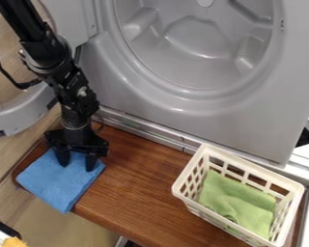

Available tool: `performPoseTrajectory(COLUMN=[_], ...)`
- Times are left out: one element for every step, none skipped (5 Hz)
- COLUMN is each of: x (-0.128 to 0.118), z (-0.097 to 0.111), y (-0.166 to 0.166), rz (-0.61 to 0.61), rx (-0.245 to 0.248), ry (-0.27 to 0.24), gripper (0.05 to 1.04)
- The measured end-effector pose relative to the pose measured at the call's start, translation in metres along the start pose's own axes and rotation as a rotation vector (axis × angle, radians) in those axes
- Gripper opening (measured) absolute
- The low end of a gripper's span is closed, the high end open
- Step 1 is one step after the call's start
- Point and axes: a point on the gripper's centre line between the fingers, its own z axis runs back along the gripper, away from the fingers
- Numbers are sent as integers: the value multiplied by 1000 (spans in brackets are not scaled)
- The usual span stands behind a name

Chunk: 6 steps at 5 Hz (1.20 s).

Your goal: Pick up the blue cloth into the washing machine

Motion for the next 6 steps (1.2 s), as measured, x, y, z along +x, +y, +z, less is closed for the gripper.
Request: performPoseTrajectory(x=[-2,1,1,-1,-9,-6], z=[-1,-1,0,2,9,32], y=[-3,-3,-4,-8,-13,-30], rz=[14,-1,-53,-87,-120,-120], rx=[-36,-36,-7,16,29,52], ry=[-12,-13,17,38,55,7], gripper=[459,257,128,86,85,85])
